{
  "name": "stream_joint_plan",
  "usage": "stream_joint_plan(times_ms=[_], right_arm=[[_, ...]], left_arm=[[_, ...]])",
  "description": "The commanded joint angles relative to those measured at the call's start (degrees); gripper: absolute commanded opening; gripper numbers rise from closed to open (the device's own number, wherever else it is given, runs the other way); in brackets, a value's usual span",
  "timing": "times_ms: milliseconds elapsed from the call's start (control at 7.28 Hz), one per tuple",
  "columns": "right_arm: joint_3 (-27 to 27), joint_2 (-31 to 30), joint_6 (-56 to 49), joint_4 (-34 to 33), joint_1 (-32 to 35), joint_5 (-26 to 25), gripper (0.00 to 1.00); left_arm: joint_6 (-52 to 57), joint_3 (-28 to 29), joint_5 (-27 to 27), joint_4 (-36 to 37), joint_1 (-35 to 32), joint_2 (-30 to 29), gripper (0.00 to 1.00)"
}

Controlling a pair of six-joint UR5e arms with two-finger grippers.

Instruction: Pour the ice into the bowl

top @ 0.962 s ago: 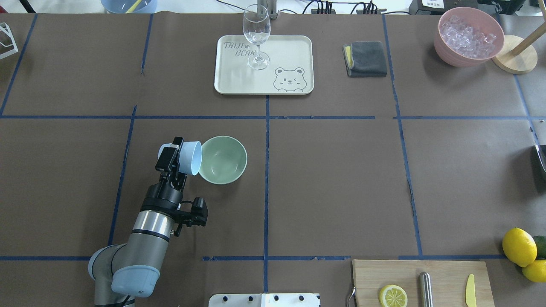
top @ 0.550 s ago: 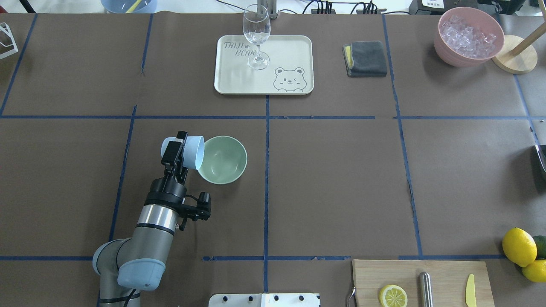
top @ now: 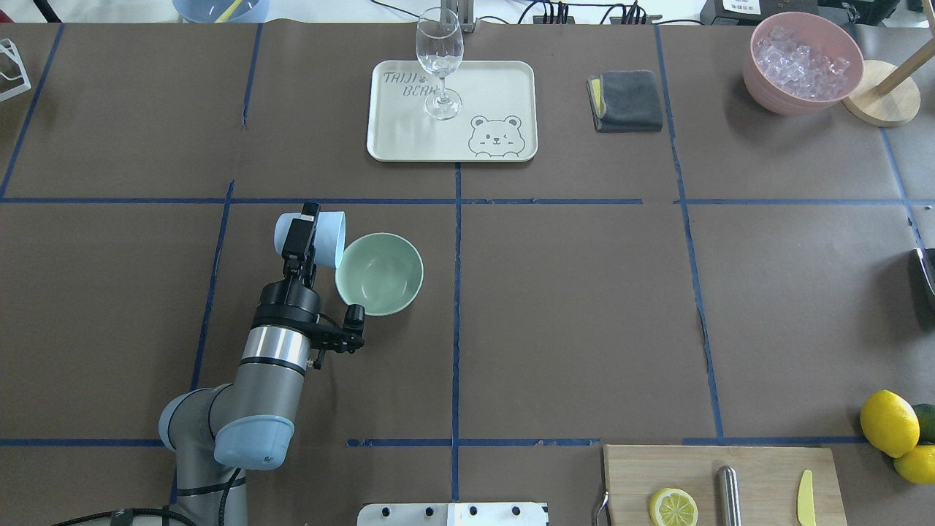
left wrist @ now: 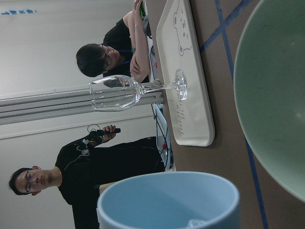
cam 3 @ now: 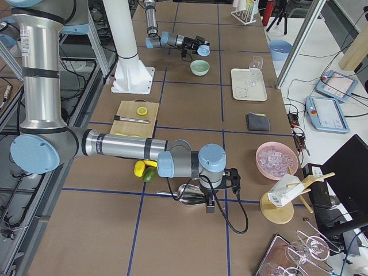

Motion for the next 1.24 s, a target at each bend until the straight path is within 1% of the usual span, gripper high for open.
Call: stream_joint_plan(times_ms=[0, 275, 412, 1099], right_arm=[[-0.03, 0.0, 0.09, -0.01, -0.04, 0.02, 1.0], [-0.03, 0.0, 0.09, -0.01, -0.04, -0.07, 1.0], [-0.03, -0.09, 0.0, -0.01, -0.04, -0.07, 1.0], [-0.03, -0.09, 0.09, -0.01, -0.04, -0.07, 1.0]], left_arm=[[0.02, 2.61, 0.23, 0.79, 1.51, -1.05, 0.0], [1.5, 2.61, 0.24, 1.32, 3.01, -0.97, 0.0], [4.56, 2.52, 0.41, 1.32, 3.01, -1.14, 0.0], [4.68, 2.61, 0.5, 1.32, 3.1, -0.97, 0.0]])
